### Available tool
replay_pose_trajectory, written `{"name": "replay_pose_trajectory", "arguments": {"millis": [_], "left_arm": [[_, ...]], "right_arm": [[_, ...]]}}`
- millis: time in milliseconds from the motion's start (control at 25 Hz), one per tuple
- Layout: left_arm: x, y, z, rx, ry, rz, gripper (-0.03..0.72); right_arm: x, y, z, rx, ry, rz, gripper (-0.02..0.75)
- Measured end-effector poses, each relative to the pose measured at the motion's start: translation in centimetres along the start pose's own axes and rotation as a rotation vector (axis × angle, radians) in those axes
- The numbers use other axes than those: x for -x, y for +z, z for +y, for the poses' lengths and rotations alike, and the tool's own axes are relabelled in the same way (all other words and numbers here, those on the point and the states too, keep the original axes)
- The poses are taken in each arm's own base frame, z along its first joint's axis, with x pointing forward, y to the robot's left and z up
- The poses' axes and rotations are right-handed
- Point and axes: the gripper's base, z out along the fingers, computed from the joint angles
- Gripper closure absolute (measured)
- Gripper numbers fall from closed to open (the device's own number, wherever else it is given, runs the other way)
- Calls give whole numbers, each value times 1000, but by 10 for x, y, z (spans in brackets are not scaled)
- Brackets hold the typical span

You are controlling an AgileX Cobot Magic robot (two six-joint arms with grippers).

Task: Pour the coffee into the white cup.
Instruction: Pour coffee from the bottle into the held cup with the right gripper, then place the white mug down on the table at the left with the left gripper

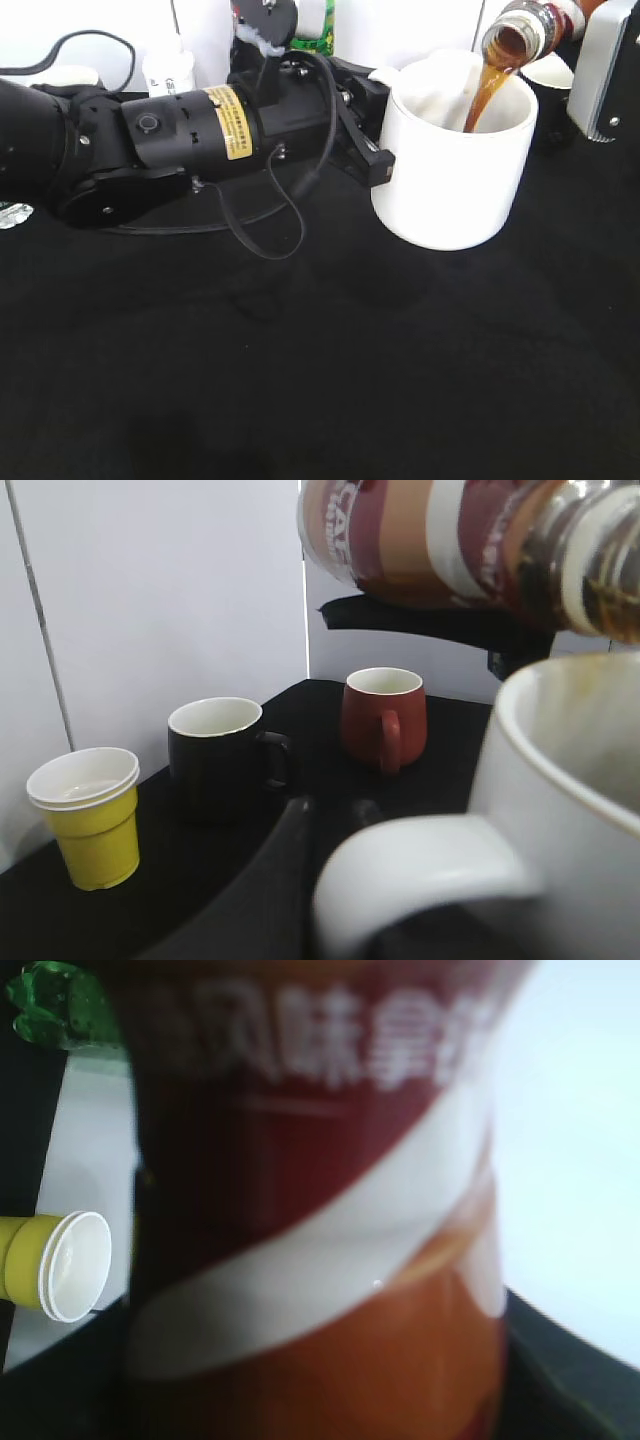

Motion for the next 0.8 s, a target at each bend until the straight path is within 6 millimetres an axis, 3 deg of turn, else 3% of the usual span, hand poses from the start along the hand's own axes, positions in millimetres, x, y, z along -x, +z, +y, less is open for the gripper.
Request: {"name": "replay_pose_trajectory", "arguments": {"millis": [160,360,440,640,800], "left_arm": [[0,0,0,1,1,1,622],[1,0,3,27,-25,-10,622],[-1,-6,13,50,-31,-17,623],[-28,-50,46,170,-41,25,623],[-54,-93,66,353,-95,-13,623]], "right_arm": [[3,0,-4,-38,172,-40,225],[6,0,-7,-56,592,-91,225],[6,0,-7,-48,764,-96,225],[3,0,-4,-15,1212,-55,225],[2,0,-3,-10,1276,-36,225]]}}
